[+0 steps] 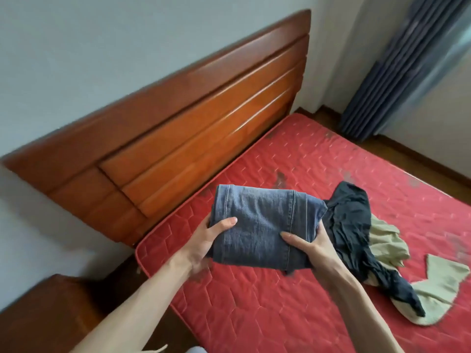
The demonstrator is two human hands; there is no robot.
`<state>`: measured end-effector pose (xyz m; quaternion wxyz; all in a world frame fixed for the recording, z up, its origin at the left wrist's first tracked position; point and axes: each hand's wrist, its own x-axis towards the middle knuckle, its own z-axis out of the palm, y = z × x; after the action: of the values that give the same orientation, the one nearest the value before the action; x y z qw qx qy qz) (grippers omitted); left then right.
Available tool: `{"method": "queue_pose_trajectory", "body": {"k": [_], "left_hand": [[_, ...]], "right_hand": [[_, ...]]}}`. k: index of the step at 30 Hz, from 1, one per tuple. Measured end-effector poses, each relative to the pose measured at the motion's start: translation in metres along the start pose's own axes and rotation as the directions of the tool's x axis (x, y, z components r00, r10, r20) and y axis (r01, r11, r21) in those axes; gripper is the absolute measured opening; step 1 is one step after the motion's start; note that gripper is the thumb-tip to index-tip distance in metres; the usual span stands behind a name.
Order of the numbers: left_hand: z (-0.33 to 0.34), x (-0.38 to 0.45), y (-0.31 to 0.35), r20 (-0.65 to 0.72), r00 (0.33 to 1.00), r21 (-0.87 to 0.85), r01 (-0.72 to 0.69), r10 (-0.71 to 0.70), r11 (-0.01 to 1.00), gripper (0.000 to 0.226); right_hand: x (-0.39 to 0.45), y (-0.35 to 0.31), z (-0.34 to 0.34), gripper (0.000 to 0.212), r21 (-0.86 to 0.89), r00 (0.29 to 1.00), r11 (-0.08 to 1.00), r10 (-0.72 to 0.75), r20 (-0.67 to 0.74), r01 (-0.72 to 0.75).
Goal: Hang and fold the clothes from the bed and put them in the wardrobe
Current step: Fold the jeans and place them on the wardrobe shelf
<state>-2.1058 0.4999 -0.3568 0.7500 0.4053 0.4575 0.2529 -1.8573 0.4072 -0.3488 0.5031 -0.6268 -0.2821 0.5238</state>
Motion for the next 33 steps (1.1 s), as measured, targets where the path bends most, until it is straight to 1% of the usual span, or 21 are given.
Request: {"method": "queue_pose_trajectory", "body": {"k": [3,5,8,10,13,17,21,23,25,30,33], "left_hand": [[-0.012,-0.040,0.016,-0.097,0.989,-0.062,-0.115,0.108,0.991,0.057],[-0.026,-0.066,0.023,-0.167,0.973,-0.083,-0.173,0.157,0.981,0.060],[-0.048,-0.108,0.027,-0.292,0.942,-0.150,-0.218,0.168,0.964,0.062],[-0.064,-0.135,0.030,-0.392,0.905,-0.195,-0.257,0.165,0.947,0.058],[-0.092,-0.179,0.035,-0.508,0.847,-0.232,-0.309,0.156,0.922,0.057],[-0.140,-0.240,0.041,-0.652,0.740,-0.203,-0.381,0.166,0.902,0.068],[-0.187,-0.304,0.042,-0.742,0.650,-0.196,-0.446,0.165,0.873,0.056],[-0.213,-0.332,0.037,-0.794,0.590,-0.190,-0.471,0.147,0.862,0.056],[-0.236,-0.362,0.029,-0.838,0.530,-0.179,-0.494,0.132,0.851,0.060],[-0.281,-0.433,0.007,-0.931,0.354,-0.148,-0.582,0.085,0.800,0.055],[-0.305,-0.474,-0.007,-0.959,0.277,-0.133,-0.618,0.056,0.775,0.054]], "right_hand": [[-0.006,-0.025,0.027,0.067,0.044,0.992,0.999,-0.020,0.127,0.015],[-0.011,-0.037,0.049,0.067,0.042,0.977,0.999,-0.016,0.211,0.007],[-0.018,-0.051,0.089,0.071,0.025,0.949,1.000,-0.011,0.316,0.003],[-0.023,-0.061,0.120,0.071,0.008,0.926,1.000,-0.020,0.376,0.019],[-0.035,-0.074,0.173,0.069,-0.018,0.868,0.999,-0.021,0.496,0.034],[-0.054,-0.084,0.252,0.070,-0.040,0.783,0.998,-0.010,0.623,0.044],[-0.082,-0.085,0.336,0.067,-0.056,0.697,0.998,0.024,0.717,0.022],[-0.095,-0.082,0.379,0.065,-0.065,0.643,0.998,0.040,0.765,0.015],[-0.110,-0.076,0.420,0.064,-0.087,0.581,0.996,0.066,0.811,0.007],[-0.159,-0.052,0.511,0.063,-0.140,0.491,0.990,0.118,0.863,0.010],[-0.191,-0.036,0.559,0.060,-0.178,0.428,0.984,0.155,0.890,0.013]]}}
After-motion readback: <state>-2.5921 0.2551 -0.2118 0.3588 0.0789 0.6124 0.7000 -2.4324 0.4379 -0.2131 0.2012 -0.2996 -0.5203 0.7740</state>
